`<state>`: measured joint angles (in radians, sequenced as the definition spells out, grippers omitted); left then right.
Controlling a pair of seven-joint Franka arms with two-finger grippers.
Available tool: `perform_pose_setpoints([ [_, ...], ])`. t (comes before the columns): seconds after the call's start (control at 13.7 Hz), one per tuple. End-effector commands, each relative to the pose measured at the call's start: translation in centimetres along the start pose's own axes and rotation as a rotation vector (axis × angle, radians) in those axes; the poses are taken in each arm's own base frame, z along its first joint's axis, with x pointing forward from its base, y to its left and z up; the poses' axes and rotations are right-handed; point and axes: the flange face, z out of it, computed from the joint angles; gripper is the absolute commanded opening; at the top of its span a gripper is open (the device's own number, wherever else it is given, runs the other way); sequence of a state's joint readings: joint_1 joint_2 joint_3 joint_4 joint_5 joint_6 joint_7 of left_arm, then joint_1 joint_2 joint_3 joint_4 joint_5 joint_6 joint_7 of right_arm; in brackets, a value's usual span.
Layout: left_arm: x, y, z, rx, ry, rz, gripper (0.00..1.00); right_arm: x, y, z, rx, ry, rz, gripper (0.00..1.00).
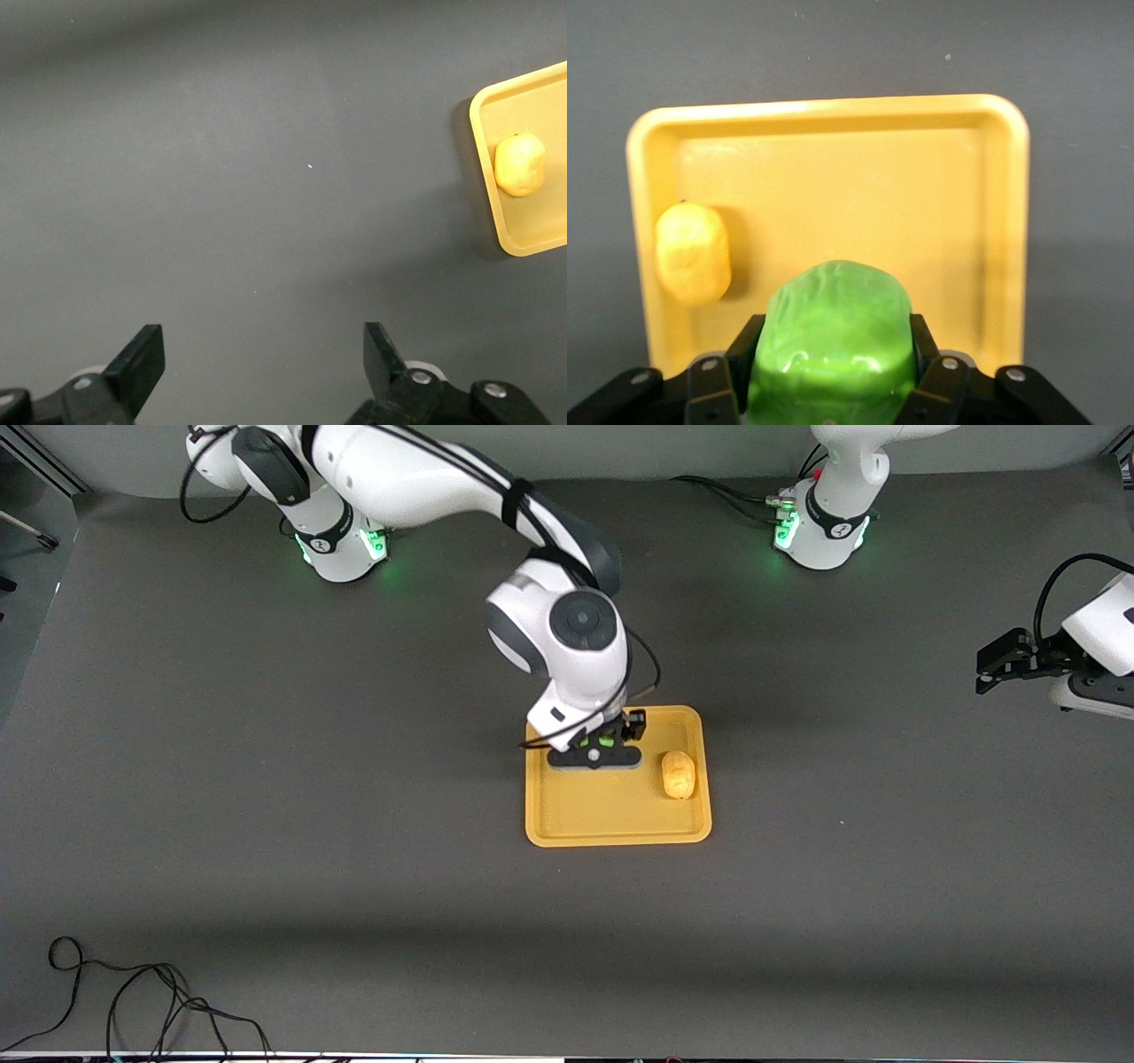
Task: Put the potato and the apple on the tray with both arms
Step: 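Carry the green apple over the tray with the right gripper, then release the apple beside the potato and withdraw the right gripper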
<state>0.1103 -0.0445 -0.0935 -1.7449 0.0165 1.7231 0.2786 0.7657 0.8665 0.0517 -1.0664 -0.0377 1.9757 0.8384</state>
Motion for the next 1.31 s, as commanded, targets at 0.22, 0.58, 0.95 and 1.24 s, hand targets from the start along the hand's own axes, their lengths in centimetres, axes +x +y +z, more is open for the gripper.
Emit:
perform_pose_setpoints([
  [0.22, 1.1, -1.1, -1.2, -0.009, 0.022, -0.012, 1.0, -1.2, -2.4, 7.7, -0.028, 0.063, -0.048, 0.46],
  [0.58, 0.8, -1.3, -0.5, -0.014, -0.029, -0.047, 1.0, -0.5, -1.6, 10.5, -0.026, 0.077, -0.04, 0.59],
  [0.95, 0.2, -3.0, -0.8, -0.009, -0.025, -0.078, 1.0, 0.7, -1.3, 7.7, -0.01, 0.109, 0.0, 1.0],
  [1.24, 0.3, -2.7, -0.5, -0.015, -0.03, -0.071, 1.0, 0.5, 0.1, -5.2, -0.053, 0.086, 0.024, 1.0],
])
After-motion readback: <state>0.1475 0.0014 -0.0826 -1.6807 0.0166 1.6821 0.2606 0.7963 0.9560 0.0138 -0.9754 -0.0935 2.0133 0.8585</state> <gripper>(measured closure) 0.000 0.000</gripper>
